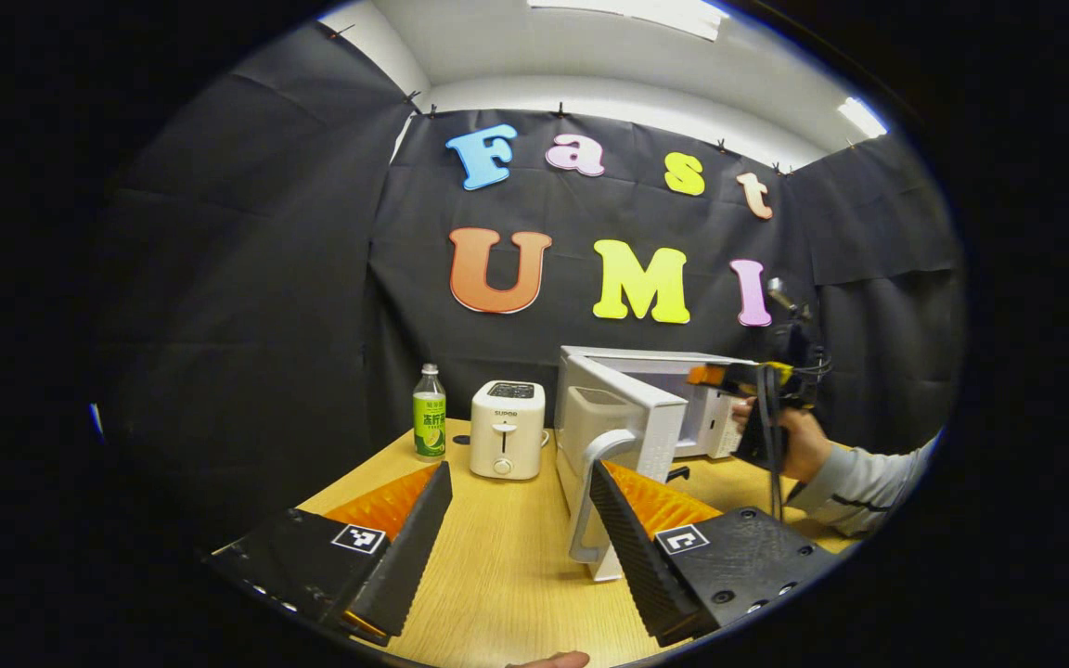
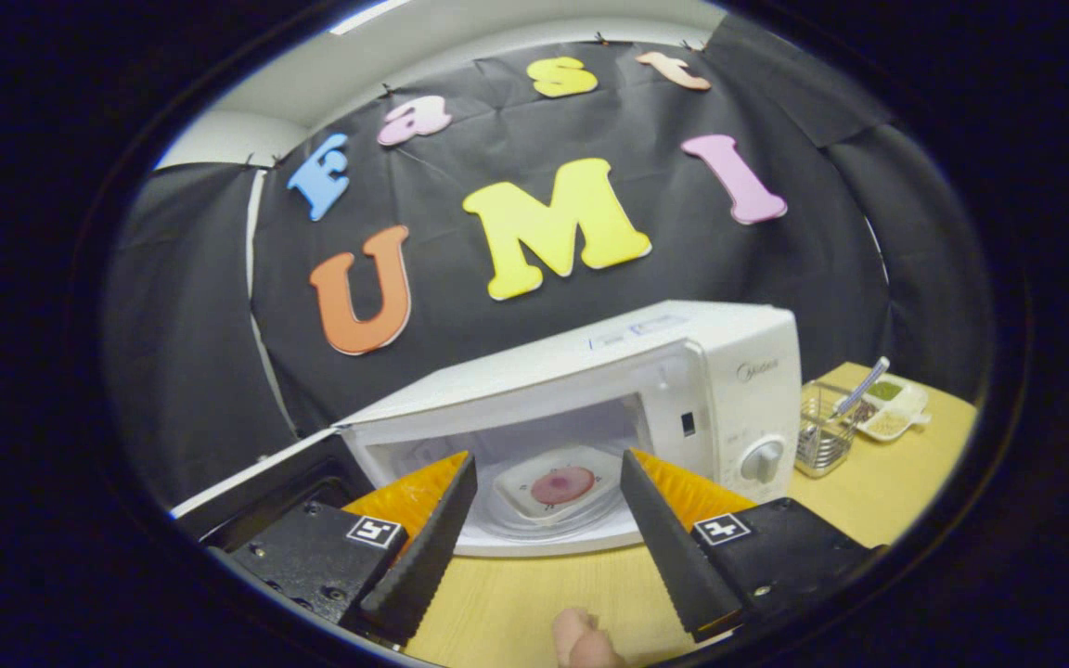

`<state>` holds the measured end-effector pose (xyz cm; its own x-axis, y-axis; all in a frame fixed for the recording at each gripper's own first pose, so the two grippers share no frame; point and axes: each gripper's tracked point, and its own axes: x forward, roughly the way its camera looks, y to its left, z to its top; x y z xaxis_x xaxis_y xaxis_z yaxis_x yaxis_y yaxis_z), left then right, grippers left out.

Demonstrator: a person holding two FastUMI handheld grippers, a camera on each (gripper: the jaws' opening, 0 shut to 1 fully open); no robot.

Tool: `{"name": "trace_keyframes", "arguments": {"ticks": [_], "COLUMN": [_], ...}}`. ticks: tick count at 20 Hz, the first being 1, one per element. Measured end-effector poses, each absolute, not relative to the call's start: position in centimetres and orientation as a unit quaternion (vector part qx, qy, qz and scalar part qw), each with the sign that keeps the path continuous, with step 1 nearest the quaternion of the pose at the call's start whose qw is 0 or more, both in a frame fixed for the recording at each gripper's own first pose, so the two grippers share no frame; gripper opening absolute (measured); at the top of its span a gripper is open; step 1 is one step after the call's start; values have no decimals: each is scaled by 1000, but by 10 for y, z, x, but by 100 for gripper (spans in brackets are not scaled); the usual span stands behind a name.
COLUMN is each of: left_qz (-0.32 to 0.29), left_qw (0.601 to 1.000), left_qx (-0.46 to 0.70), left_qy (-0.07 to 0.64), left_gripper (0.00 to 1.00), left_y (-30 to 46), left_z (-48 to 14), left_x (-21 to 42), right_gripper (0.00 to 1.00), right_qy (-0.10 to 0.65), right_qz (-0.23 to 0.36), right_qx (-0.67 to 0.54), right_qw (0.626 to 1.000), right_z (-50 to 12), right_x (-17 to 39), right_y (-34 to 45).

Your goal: Open the microwave oven with the left hand, put the food in, and close the microwave oven.

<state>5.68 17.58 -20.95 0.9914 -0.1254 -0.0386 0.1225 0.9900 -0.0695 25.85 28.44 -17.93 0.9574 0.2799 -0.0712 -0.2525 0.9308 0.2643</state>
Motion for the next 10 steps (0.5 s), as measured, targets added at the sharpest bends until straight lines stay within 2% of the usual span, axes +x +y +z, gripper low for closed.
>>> {"name": "trace_keyframes", "arguments": {"ticks": [1, 2, 3, 4, 5, 6, 7, 8, 9, 10], "left_qz": [-61, -56, -50, -48, -48, -36, -27, -21, -22, -26], "left_qw": [997, 998, 998, 998, 998, 999, 999, 999, 999, 999], "left_qx": [-35, -35, -32, -32, -33, -31, -29, -25, -22, -17], "left_qy": [19, 18, 16, 16, 15, 17, 21, 23, 21, 25], "left_gripper": [72, 77, 70, 52, 41, 58, 34, 11, 0, 9], "left_y": [176, 179, 183, 183, 181, 186, 190, 193, 190, 187], "left_z": [-210, -212, -212, -212, -214, -215, -219, -220, -225, -231], "left_x": [58, 61, 61, 61, 63, 67, 69, 73, 81, 93], "right_gripper": [90, 89, 89, 99, 99, 99, 100, 89, 100, 100], "right_qy": [42, 29, 19, 9, 1, -6, -12, -13, -16, -16], "right_qz": [146, 153, 158, 163, 167, 166, 168, 168, 167, 165], "right_qx": [120, 112, 103, 95, 85, 79, 78, 77, 76, 74], "right_qw": [981, 981, 982, 982, 982, 983, 983, 983, 983, 983], "right_z": [-169, -156, -147, -140, -133, -127, -124, -121, -119, -117], "right_x": [240, 221, 201, 182, 164, 149, 139, 125, 112, 100], "right_y": [277, 269, 259, 250, 240, 226, 215, 204, 196, 187]}}
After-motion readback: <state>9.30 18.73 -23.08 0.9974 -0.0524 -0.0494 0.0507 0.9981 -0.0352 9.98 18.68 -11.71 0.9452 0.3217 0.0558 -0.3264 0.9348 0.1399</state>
